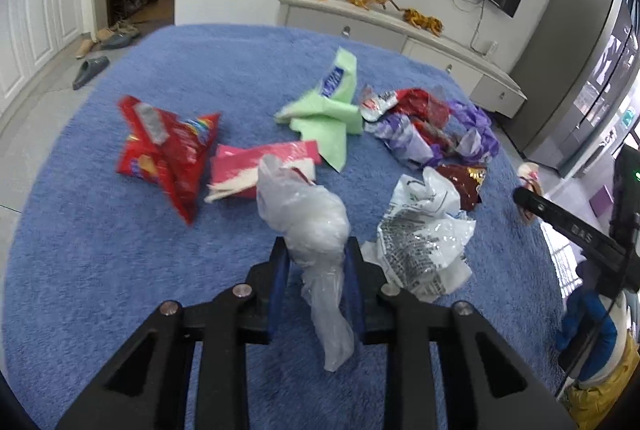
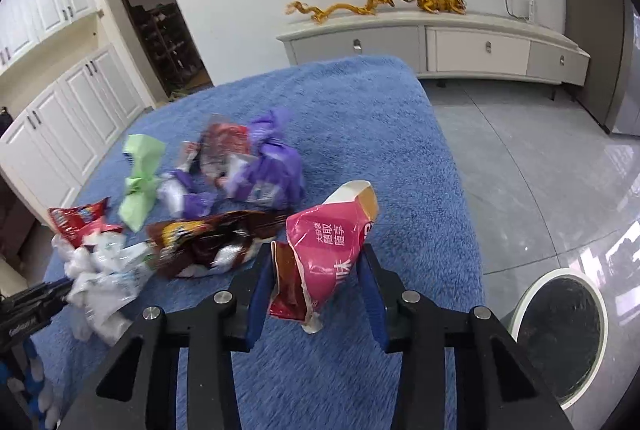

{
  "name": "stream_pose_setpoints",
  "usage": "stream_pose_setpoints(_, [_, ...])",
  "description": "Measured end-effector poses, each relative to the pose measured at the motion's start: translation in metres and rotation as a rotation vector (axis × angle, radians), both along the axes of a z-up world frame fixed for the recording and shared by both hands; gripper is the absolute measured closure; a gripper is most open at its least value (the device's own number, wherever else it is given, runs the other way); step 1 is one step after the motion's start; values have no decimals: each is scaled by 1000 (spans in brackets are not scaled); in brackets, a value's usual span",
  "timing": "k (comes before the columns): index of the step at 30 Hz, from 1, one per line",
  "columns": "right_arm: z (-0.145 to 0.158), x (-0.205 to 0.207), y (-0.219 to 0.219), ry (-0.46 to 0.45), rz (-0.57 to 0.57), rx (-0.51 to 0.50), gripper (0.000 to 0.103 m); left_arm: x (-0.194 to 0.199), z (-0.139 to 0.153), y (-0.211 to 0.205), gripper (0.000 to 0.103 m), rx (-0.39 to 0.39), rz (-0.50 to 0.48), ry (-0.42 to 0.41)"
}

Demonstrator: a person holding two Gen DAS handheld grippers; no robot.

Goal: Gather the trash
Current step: 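Carry both wrappers over the trash bin and open both tools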

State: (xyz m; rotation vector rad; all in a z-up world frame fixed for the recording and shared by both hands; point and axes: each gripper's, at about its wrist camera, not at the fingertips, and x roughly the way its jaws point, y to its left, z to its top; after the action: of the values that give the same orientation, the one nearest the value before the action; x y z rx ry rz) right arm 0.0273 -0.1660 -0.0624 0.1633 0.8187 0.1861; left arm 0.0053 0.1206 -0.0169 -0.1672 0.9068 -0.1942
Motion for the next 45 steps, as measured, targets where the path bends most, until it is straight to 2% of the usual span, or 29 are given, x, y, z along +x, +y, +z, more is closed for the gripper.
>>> stream_pose_setpoints(6, [28, -30, 18, -79, 40, -18, 65, -25, 35, 10, 78, 21, 29, -87])
stream_pose_setpoints(12, [54, -64, 22, -164, 42, -18, 66, -40, 70, -10, 78, 15, -33, -159])
stream_pose_setpoints(17, [75, -92, -5, -223, -22, -16, 66, -41, 94, -66, 78, -11, -167, -195])
stream_pose_setpoints(22, [81, -118, -70, -240, -151, -31, 66, -36, 110, -156, 78, -31, -359, -206])
stream_pose_setpoints(27, [58, -131, -145, -180, -291, -55, 66, -30, 109, -257, 78, -2, -533, -205])
stream_pose_setpoints(29, [46, -133, -169, -147, -333, -52, 66, -27, 102, -298, 78, 4, -595, -180])
stream_pose_setpoints(34, [0, -127, -226, -45, -423, -25, 66, -16, 71, -389, 75, 34, -721, -103])
stream_pose_setpoints(41, [-68, -112, -282, 106, -502, 36, 65, 4, 22, -464, 72, 27, -801, 18])
stream_pose_setpoints(42, [-73, -111, -286, 121, -510, 43, 64, 6, 15, -469, 66, 23, -806, 35])
stream_pose_setpoints(43, [-79, -110, -292, 137, -518, 51, 61, 9, 8, -475, 56, 17, -807, 53])
stream_pose_setpoints(45, [-92, -109, -301, 167, -536, 58, 51, 15, -2, -482, 42, 0, -805, 81])
